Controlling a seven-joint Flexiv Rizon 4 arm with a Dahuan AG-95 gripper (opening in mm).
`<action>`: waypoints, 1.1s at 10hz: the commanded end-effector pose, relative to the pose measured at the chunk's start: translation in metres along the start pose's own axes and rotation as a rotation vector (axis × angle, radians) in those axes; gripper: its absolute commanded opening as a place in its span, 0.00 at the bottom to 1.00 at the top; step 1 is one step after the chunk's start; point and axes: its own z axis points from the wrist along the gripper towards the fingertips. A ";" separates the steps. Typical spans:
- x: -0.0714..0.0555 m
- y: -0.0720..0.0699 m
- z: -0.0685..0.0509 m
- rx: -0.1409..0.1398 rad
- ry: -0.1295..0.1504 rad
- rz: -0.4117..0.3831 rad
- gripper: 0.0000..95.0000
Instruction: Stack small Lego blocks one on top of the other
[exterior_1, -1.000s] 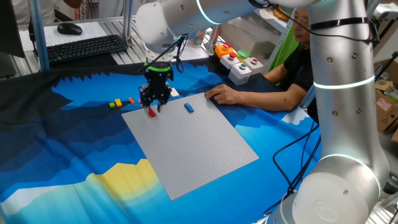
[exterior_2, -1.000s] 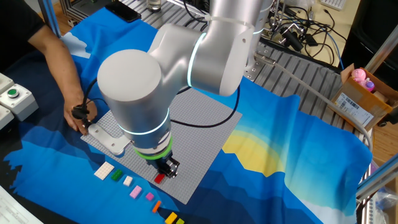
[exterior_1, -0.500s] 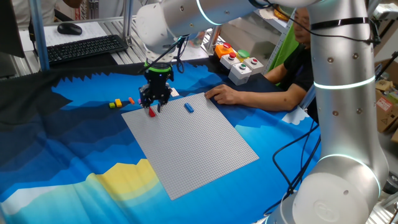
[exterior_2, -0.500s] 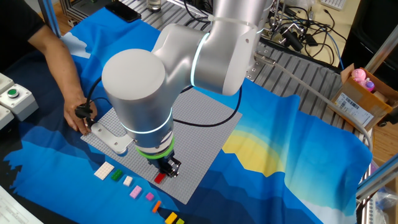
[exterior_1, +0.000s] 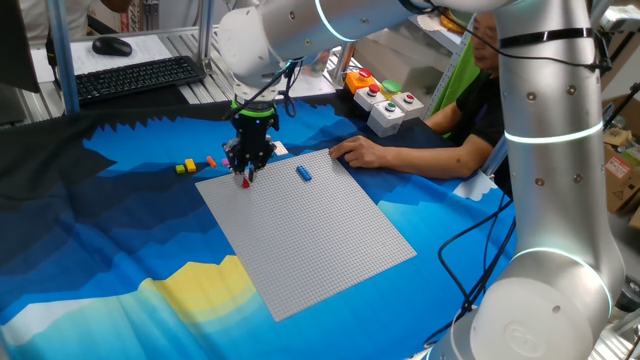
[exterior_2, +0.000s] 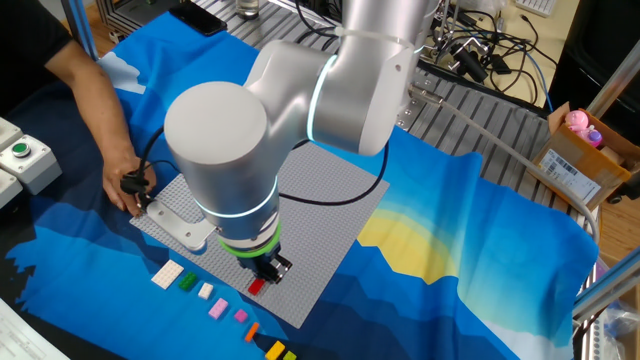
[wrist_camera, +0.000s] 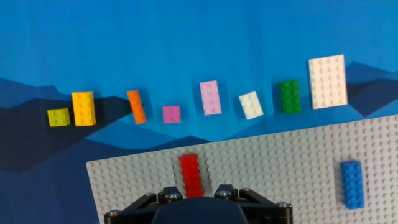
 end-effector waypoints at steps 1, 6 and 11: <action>0.000 0.000 0.000 0.004 -0.003 0.003 0.20; 0.006 0.000 0.005 0.003 -0.035 -0.007 0.20; 0.007 0.000 0.006 0.000 -0.037 -0.015 0.00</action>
